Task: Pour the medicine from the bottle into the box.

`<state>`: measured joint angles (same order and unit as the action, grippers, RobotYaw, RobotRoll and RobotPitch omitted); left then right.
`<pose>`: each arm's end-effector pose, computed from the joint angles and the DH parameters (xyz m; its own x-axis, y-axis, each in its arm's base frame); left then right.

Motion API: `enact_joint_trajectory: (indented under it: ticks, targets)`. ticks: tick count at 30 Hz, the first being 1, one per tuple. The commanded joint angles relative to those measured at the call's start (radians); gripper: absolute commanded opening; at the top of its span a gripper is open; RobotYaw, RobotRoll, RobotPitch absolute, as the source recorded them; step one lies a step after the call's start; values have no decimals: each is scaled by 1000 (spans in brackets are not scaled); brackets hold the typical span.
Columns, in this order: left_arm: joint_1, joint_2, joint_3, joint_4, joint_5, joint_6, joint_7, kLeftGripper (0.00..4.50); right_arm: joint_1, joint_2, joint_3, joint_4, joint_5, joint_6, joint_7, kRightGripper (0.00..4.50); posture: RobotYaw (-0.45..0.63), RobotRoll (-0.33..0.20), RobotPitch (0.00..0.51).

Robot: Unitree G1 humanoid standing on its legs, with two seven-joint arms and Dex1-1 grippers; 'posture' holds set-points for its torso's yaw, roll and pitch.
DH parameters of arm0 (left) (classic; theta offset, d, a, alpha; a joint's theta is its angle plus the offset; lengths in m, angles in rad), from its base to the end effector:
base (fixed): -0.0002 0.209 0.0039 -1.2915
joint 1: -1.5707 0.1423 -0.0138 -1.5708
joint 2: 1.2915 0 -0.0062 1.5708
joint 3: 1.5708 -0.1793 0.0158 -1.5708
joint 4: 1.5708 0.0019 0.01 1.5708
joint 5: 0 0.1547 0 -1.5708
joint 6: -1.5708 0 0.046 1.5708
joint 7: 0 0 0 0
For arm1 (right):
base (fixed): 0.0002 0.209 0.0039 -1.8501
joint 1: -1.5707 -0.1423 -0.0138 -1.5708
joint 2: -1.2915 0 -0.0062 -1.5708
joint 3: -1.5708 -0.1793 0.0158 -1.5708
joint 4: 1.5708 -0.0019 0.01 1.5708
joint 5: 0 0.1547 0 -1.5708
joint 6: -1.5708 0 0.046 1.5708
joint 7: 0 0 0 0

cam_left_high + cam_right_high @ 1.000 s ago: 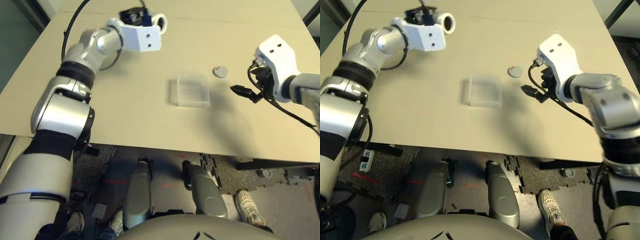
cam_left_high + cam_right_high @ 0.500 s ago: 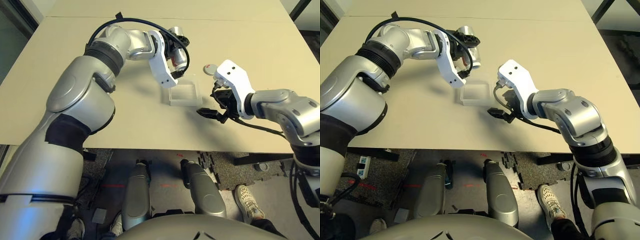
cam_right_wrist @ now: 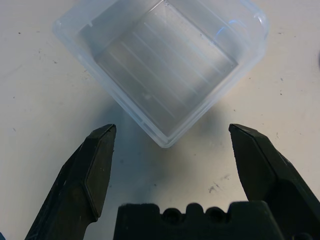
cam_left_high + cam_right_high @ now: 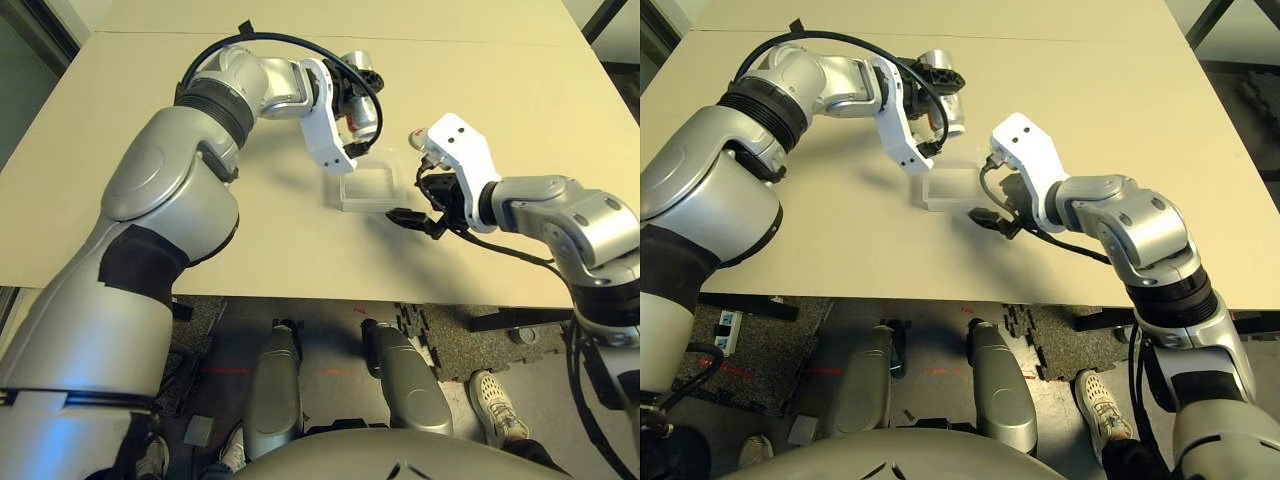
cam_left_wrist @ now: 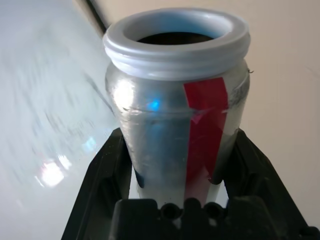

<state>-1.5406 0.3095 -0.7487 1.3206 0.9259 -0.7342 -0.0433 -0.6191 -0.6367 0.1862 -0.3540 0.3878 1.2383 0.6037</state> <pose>0.3804 0.0839 0.2591 0.6507 -0.7282 -0.2150 -0.1375 -0.3916 0.9098 0.2637 -0.1657 0.2114 0.6051 0.5619 -0.5640 -0.7303 0.6738 -0.1124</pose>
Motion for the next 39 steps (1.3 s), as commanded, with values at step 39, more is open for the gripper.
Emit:
enact_joint_trajectory:
  ticks: [39]
  targets:
    - [19,40,-196,-112,196,100,207,2747,-8,-8,28,42,-14,-23,-2,4500,-27,0,179]
